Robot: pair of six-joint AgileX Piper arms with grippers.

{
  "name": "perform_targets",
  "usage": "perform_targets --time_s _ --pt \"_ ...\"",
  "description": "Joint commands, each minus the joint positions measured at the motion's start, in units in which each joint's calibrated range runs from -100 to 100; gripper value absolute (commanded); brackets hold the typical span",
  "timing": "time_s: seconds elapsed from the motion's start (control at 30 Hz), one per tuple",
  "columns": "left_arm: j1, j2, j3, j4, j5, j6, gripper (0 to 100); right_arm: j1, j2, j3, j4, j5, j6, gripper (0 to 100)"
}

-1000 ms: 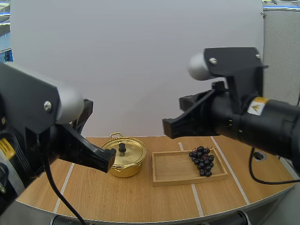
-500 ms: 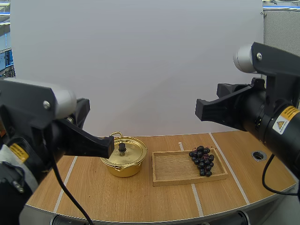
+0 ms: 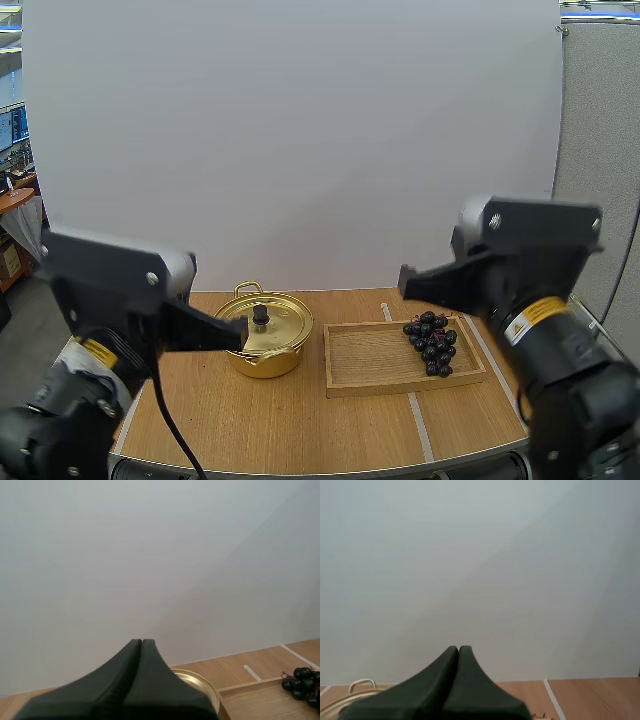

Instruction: Open the pot, put the pineapple inside, and close it

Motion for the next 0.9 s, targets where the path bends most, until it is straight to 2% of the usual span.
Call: perform_targets --time_s 0.0,0.17,0.4,0.47,0.6,0.7,0.87 --pt "1.46 -0.3 13.3 1.0 -18.8 0.2 0 -0.3 -0.4 16.1 0.4 -18.3 -0.6 0" --pt "1.46 -0.3 21.1 1.0 -30.0 0.2 0 -0.3 -0.4 26.2 0.4 -18.5 -0.6 0" --pt "1.46 -0.3 28.0 1.0 -31.8 0.2 0 -0.3 -0.4 27.4 0.4 -14.2 -0.6 0" --pt "1.46 -0.3 28.0 1.0 -25.8 0.1 0 -0.3 -0.4 27.4 0.0 -13.8 -0.6 0" --pt "1.46 -0.3 28.0 1.1 -22.3 -0.4 0 -0.3 -0.4 27.4 0.0 -12.1 -0.6 0" --pt "1.46 -0.3 28.0 3.5 -15.6 -0.7 0 -0.4 -0.4 27.4 0.0 -8.0 -0.6 0" --pt "1.46 -0.3 28.0 10.6 -14.1 -9.3 0 -0.6 -0.4 27.4 -1.1 -2.2 -0.6 0"
